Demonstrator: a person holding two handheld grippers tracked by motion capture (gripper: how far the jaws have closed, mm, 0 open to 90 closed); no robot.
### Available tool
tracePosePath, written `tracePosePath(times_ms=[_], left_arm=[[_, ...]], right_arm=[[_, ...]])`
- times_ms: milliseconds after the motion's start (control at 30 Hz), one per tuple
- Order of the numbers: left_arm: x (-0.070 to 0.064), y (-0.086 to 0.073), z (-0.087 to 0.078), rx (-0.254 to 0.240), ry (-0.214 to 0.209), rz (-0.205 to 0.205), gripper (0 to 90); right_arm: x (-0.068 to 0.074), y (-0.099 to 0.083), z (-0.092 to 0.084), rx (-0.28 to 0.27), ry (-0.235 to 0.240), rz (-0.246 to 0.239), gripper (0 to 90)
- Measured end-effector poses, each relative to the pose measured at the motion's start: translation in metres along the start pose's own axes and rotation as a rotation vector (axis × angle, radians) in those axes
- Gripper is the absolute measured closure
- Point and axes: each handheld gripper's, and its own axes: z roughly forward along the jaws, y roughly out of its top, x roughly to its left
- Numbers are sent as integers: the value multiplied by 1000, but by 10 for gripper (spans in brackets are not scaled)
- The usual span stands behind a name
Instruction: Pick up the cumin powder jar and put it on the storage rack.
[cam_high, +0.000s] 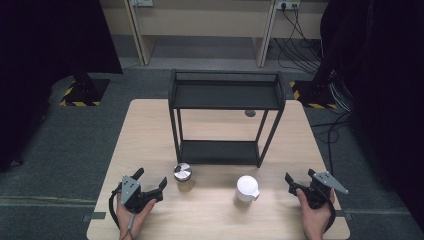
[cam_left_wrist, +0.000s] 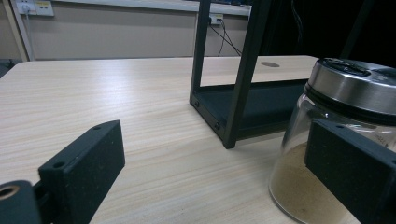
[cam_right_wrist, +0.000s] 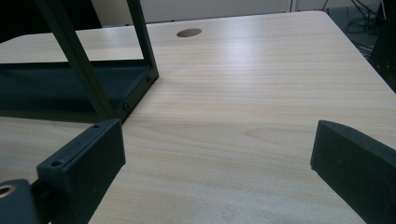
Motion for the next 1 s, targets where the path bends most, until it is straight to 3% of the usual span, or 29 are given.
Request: tracePosePath(times_ms=[233,300,333,500,700,1000], left_arm=[[1,-1,-1,-8,-1,-16,42],[2,-2,-1,-10,-1,-27,42],[3,-3,-3,-17,3,-51,42],[2,-6,-5,-29,13,-66,37],[3,-5,-6,-74,-11,-112,25],[-5,0,-6,-112,-47,-120,22]], right_arm=[[0,0,0,3,2,-5,35],[1,0,0,1,2,-6,35],[1,0,0,2,2,-5,35],[1,1,0,4,2,-11,35],[0,0,0,3,4,-4,35],[1,1,1,7,4,-13,35]])
